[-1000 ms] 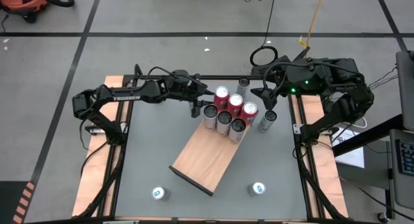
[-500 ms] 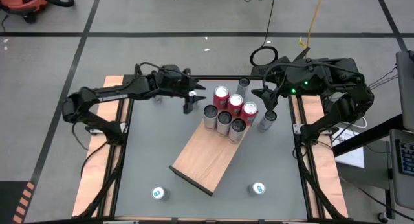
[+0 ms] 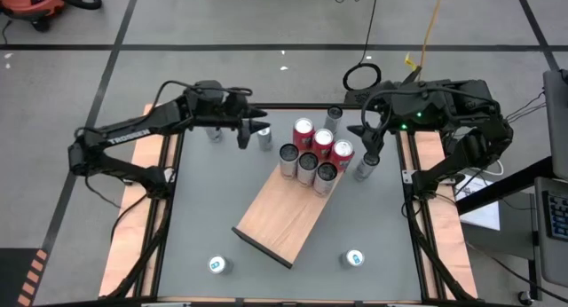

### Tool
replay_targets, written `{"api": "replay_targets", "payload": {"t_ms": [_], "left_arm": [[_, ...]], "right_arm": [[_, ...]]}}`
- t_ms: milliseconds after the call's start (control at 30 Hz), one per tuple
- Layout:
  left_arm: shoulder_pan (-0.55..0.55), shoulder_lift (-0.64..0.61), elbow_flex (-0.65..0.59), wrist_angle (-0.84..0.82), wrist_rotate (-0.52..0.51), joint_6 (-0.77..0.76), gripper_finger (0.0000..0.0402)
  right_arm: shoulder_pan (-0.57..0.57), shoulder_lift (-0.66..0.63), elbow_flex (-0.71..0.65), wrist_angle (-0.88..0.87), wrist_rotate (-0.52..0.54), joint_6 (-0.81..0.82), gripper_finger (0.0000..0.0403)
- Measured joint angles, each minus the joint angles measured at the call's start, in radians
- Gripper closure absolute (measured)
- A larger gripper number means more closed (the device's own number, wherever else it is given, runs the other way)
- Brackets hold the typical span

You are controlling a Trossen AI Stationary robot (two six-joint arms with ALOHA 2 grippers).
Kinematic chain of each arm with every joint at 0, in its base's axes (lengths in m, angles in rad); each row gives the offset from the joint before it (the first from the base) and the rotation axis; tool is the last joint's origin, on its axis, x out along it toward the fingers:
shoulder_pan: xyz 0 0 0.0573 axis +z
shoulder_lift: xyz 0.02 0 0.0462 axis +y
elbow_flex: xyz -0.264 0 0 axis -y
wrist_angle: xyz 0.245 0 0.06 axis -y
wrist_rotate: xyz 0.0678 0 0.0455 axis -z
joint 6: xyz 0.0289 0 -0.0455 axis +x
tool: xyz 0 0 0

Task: Place canned beverage on shelf
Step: Put the white blue soda can on the shelf

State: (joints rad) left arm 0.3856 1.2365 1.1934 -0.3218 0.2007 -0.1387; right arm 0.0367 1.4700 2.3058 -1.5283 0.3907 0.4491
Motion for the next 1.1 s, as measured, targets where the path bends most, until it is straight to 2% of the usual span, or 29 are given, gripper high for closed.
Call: {"api": "replay_targets", "payload": {"t_ms": [133,333,500,667,833,1000,1100], "left_arm": [[-0.018,-0.023,0.000,-0.038,-0.001,-0.117,0.0217],[-0.082,-0.046,0.000,-0.097,-0.010,-0.210,0.0217],[-0.169,-0.051,0.000,-0.154,-0.068,-0.275,0.0217],[-0.263,-0.051,0.000,-0.165,-0.187,-0.326,0.0217],[-0.313,-0.051,0.000,-0.216,-0.301,-0.355,0.0217],[-0.317,-0.051,0.000,-0.220,-0.327,-0.380,0.0217],[-0.317,-0.051,0.000,-0.220,-0.333,-0.380,0.0217]], "right_arm": [[0.000,0.000,0.000,-0.044,-0.009,-0.019,0.0078],[0.000,-0.005,0.000,-0.043,-0.117,-0.042,0.0078],[0.000,-0.005,0.000,-0.043,-0.186,-0.084,0.0078],[0.001,-0.005,0.000,-0.043,-0.264,-0.135,0.0078],[0.004,-0.005,0.000,-0.043,-0.289,-0.184,0.0078],[0.004,-0.005,0.000,-0.043,-0.283,-0.212,0.0078],[0.004,-0.004,0.000,-0.043,-0.244,-0.233,0.0078]]}}
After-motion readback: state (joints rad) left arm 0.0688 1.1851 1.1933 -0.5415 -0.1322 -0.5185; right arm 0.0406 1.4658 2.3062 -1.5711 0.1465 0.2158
